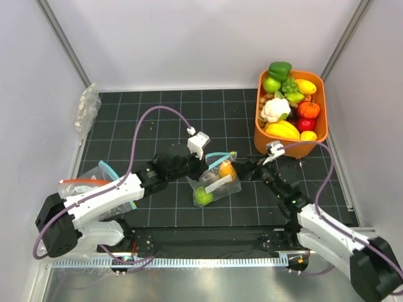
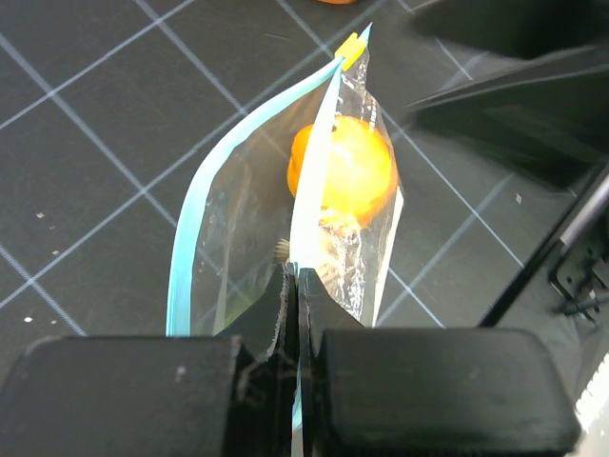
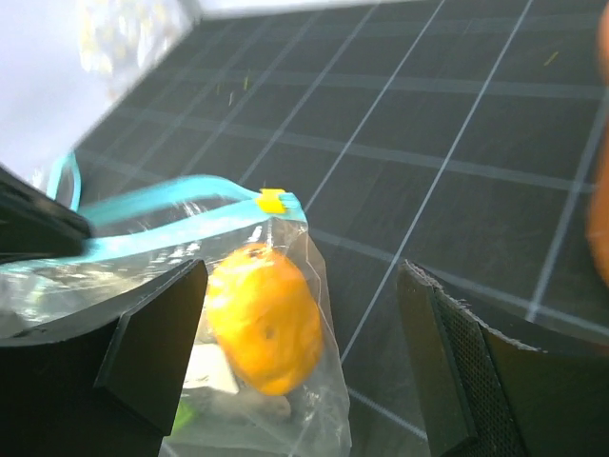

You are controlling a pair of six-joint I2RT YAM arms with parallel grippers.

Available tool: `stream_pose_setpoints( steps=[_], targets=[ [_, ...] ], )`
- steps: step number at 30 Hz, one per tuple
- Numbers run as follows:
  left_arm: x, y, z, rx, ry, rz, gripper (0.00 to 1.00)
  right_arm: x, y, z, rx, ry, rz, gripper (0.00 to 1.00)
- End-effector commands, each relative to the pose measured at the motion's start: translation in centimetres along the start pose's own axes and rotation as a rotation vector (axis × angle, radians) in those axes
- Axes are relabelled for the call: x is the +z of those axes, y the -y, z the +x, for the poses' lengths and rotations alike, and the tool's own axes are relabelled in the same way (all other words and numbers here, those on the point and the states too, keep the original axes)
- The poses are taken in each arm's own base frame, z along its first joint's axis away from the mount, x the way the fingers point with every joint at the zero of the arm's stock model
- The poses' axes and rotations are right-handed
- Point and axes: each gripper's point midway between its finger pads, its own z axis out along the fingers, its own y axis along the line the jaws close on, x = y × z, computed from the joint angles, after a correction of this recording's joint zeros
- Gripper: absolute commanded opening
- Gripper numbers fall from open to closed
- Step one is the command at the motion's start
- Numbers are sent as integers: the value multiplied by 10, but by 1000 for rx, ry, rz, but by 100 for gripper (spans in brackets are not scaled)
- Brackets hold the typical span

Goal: Place the food in the zip-top bag and seal the zipper
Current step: Pick up the zipper food storage bag at the center of the board.

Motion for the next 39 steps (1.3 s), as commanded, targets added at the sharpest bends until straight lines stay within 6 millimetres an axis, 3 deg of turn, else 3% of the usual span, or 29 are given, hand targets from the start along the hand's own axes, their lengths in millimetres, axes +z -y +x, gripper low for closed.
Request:
stream_pose_setpoints(
  steps=[1,6,13,14,16,19,22,28,33,37,38,39],
  targets=[
    [-8,8,-9,52,60,-1,0,13,-25,-8,-14,36,-149,87],
    [-8,13,-4,75,50,-2,0,25,-29,3,-14,3,-192,84],
    [-7,13,0,86,39,-18,0,23,-41,1,-28,10,-268,65],
    [-7,14,0,90,38,-18,0,22,-44,-1,-32,17,-284,56],
    [-6,14,0,90,36,-19,0,19,-47,-2,-36,24,-303,49],
    [-6,12,-1,89,33,-37,0,16,-52,-5,-41,32,-329,19],
    [-8,7,-2,79,32,-67,0,15,-57,-4,-48,15,-355,1],
    [-23,13,-18,67,85,-48,26,8,-73,-9,-25,5,-430,1],
    [-51,30,-33,96,168,-8,61,6,-86,-13,-1,-31,-469,1],
    [-73,47,-36,141,226,64,72,2,-108,-17,19,-55,-530,1],
    [-82,52,-40,156,257,96,89,1,-113,-11,24,-85,-531,1],
    [-86,63,-44,199,290,162,97,3,-117,-17,14,-78,-527,1]
  ],
)
